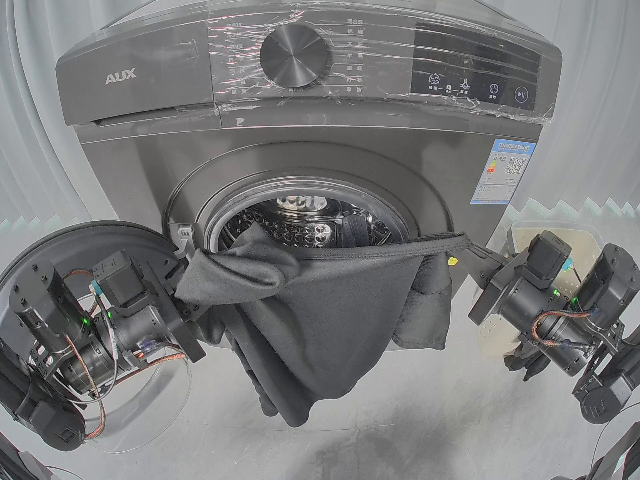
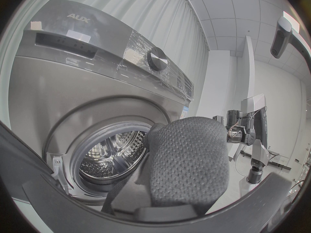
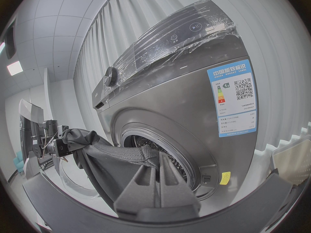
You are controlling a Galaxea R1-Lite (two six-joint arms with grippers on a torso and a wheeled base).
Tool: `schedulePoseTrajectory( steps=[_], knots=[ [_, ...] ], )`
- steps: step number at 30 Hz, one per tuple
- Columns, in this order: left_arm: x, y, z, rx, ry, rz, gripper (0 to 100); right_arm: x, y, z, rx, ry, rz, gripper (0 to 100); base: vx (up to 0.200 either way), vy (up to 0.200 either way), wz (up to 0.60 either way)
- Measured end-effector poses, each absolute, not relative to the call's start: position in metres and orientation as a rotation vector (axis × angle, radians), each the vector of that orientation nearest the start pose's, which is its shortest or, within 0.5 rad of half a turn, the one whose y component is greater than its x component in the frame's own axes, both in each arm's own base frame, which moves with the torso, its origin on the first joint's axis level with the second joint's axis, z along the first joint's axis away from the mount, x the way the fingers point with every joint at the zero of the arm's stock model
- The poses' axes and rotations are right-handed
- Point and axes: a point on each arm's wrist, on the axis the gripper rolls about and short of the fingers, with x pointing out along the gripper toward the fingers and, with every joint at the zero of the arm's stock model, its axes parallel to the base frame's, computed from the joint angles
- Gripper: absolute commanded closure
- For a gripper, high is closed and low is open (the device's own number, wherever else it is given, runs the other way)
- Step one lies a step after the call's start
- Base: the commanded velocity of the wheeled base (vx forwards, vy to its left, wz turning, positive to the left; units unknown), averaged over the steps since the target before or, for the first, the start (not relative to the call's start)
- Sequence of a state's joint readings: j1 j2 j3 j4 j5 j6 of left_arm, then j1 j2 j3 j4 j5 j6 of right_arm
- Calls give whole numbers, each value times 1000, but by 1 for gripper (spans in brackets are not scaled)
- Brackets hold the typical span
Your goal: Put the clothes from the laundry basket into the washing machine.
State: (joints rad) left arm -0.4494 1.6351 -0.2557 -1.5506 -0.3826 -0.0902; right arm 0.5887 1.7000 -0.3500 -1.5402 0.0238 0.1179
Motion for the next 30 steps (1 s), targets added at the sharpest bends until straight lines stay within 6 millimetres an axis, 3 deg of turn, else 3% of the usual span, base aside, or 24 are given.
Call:
schedulePoseTrajectory(
  steps=[30],
  knots=[
    [204,-94,168,-90,-177,-789,100,213,136,176,196,-204,598,100,0,0,0]
  ],
)
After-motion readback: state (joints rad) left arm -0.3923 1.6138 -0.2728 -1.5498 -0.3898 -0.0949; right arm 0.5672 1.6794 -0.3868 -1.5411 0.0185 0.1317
